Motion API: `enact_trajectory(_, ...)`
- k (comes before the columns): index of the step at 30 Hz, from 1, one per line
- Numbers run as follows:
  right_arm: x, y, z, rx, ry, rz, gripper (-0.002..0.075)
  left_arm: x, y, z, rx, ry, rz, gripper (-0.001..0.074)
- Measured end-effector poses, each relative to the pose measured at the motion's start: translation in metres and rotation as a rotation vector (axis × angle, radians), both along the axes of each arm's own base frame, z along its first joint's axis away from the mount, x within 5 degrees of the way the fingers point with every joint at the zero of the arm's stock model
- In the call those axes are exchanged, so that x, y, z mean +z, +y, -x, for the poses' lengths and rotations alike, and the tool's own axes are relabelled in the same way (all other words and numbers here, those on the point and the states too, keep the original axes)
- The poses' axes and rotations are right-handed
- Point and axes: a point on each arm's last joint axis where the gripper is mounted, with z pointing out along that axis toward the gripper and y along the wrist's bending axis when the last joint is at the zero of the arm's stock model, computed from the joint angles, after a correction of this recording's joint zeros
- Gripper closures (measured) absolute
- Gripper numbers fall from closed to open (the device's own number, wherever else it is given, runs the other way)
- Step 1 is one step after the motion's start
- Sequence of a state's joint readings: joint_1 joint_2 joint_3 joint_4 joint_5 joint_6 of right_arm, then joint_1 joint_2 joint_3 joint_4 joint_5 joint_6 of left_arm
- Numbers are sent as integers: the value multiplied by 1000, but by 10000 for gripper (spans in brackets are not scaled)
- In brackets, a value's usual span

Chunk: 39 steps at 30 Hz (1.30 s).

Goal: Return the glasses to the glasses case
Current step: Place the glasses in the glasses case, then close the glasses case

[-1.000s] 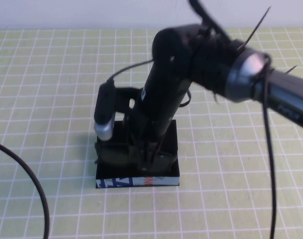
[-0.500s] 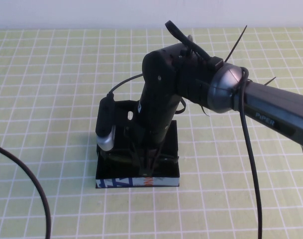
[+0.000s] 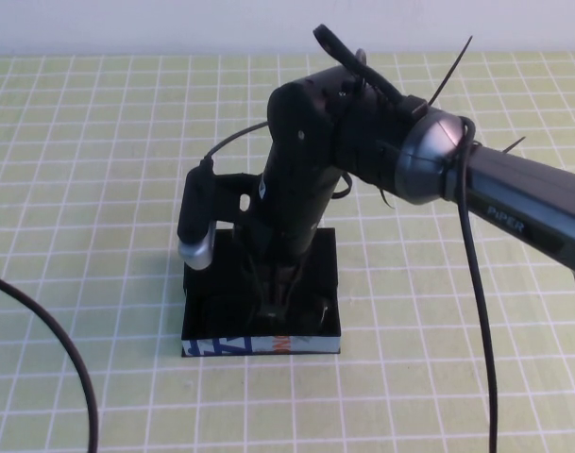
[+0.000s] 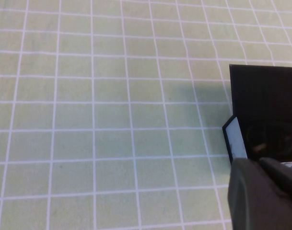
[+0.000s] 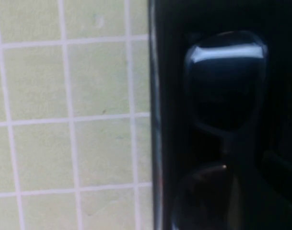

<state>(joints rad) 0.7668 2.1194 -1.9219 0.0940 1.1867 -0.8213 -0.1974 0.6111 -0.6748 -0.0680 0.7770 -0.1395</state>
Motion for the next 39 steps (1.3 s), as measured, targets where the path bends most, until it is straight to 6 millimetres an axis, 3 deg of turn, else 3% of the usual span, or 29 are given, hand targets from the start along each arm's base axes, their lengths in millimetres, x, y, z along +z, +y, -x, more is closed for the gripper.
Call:
enact_trajectory(7,37,3,-5,-36,-62,-63,688,0,-6,-1,-130,-24,-71,738)
enact_trajectory(11,62,-3,-4,-103,-80,-118,731,-7,-17,-13,-275,5,-109,738)
enact_trajectory(17,100,-38,-13,-336,-42,-230,741,-28,-39,-44,-501,100,-89,738)
enact_trajectory(21,111,-61,-25,-459,-9,-277,742,-51,-57,-65,-622,184,-113,738)
enact_trajectory(25,108,-74,-34,-514,55,-315,741,-73,-87,-74,-739,221,-167,738)
enact_trajectory(30,85,-78,-42,-560,127,-328,742,-103,-126,-81,-826,236,-222,738)
enact_trajectory(33,64,-75,-49,-585,161,-324,742,-122,-139,-90,-807,263,-234,738)
enact_trajectory(39,32,-74,-75,-731,200,-390,742,-155,-146,-106,-732,317,-247,738)
